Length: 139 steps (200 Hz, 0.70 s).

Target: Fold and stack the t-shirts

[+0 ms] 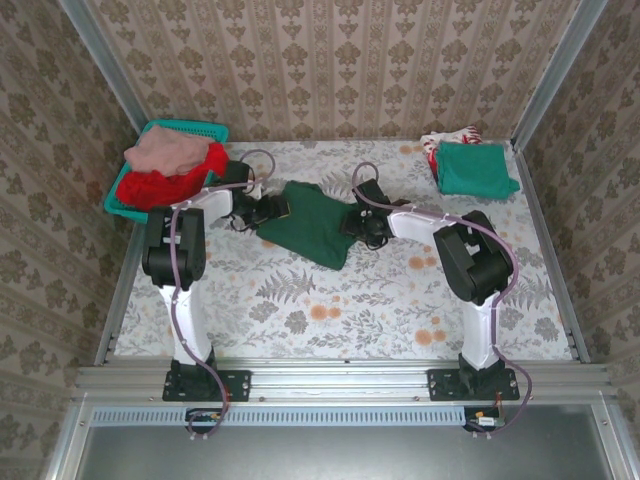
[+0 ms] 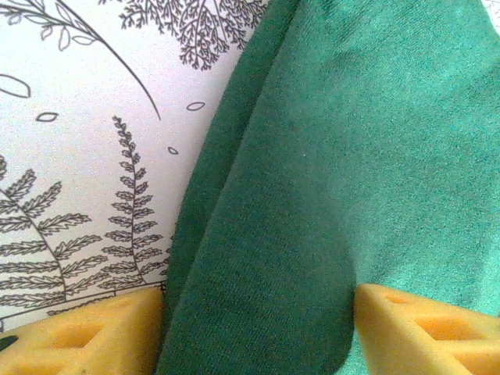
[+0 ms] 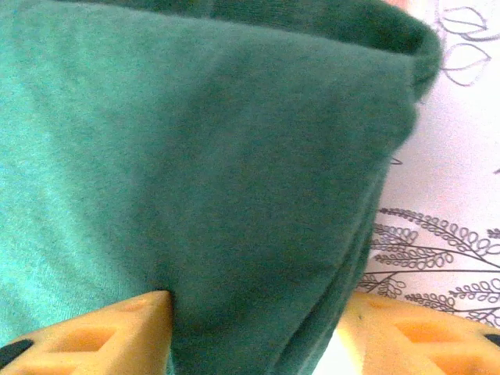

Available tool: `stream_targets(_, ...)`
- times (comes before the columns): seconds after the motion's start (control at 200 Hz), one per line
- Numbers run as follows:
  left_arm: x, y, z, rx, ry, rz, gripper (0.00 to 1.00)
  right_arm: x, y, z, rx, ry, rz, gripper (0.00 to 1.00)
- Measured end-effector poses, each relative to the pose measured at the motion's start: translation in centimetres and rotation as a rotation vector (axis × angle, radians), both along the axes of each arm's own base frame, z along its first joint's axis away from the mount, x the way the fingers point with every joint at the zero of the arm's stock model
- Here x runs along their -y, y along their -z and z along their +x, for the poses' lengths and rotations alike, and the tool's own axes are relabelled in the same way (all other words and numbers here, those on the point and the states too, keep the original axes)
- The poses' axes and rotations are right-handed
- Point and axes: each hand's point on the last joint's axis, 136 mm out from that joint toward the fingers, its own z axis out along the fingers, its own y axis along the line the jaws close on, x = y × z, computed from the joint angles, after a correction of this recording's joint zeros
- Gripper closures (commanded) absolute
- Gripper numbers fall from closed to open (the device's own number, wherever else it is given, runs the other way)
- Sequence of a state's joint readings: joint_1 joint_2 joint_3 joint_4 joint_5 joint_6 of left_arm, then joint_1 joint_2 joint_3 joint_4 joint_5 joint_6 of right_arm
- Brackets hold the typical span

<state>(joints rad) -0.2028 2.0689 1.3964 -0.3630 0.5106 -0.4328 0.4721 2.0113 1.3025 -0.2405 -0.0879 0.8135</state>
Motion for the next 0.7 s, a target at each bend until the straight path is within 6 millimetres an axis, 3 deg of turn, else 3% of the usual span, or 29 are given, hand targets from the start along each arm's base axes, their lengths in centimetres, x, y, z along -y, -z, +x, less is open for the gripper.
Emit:
stream_targets(0.075,0.0,0.0,0.0,0.001,-0.001,0.002,0.35,0.0,0.1,0.2,0.005,0.026,0.014,0.6)
stream_targets(0.295,0.0,0.0,0.0,0.001,0.0,0.002,0.35,-0.8,0.2,0.9,0.028,0.045,0.045,0.77)
stream_targets(0.5,0.1,-0.1,-0.1,0.006,0.001,-0.001,0.34,-0.9,-2.0,2.7,0.073,0.01,0.027,0.95)
stream_targets(0.605,0.3,-0.2,-0.4,0.006,0.008,-0.005,0.33,0.6,-3.5,4.1,0.104,-0.016,-0.03,0.98)
stream_targets(0.695,0.5,-0.3,-0.9,-0.002,0.014,-0.013,0.32,3.2,-5.5,5.6,0.141,-0.04,-0.108,1.0)
